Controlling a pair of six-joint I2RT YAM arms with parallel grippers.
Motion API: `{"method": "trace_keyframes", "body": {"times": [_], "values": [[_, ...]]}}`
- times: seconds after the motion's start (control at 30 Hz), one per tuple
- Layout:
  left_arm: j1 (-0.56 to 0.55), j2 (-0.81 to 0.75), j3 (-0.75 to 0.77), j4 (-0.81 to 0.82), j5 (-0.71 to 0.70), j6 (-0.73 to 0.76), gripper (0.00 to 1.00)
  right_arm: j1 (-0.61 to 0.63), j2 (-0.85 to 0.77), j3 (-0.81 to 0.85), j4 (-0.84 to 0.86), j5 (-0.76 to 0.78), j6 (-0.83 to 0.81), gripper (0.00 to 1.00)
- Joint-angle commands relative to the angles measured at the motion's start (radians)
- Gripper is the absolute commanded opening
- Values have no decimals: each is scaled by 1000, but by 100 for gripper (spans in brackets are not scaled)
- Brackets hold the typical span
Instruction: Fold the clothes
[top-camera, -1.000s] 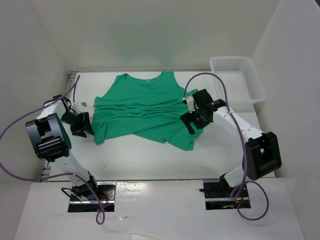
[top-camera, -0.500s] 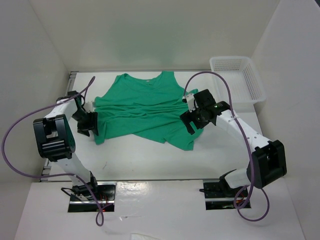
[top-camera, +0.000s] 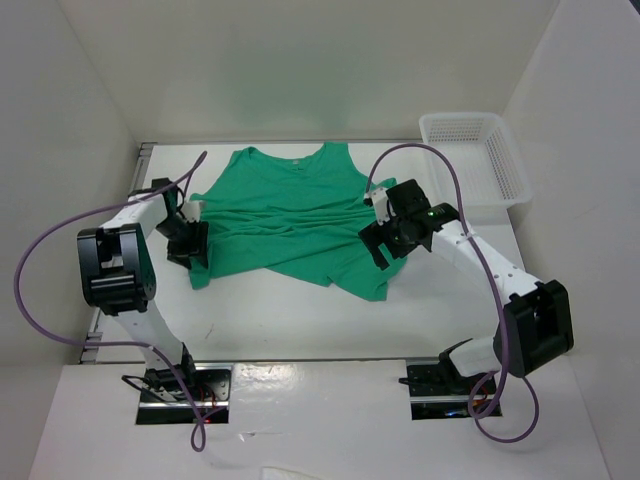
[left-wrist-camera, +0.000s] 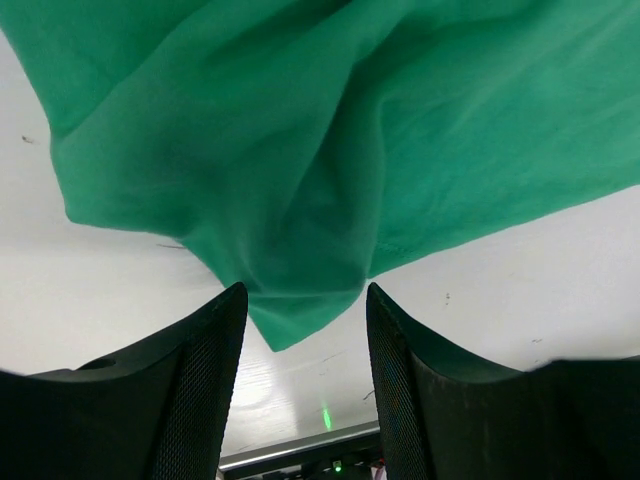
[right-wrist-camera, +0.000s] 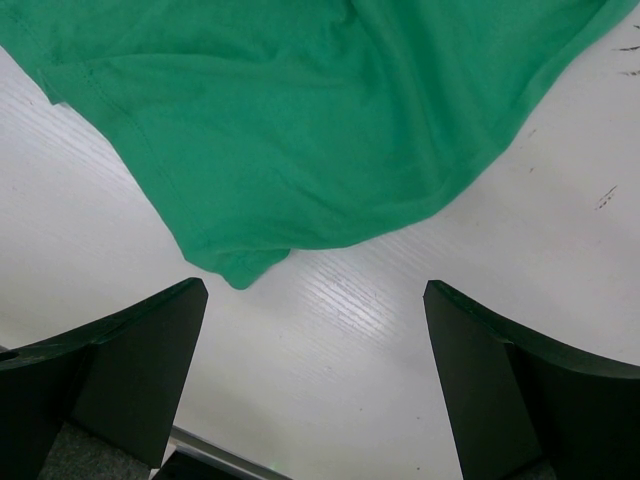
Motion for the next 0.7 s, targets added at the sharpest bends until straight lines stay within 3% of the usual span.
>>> {"method": "trace_keyframes", "body": {"times": [0.0, 0.33, 0.67], "values": [[-2, -43, 36, 0, 42, -11, 59, 12, -1, -8, 38, 4, 4, 98], [-2, 90, 65, 46, -2, -11, 59, 22, 37, -8, 48, 44, 14, 98], [-2, 248, 301, 56, -95, -53, 57, 31, 56, -17, 48, 53, 14, 98]]}}
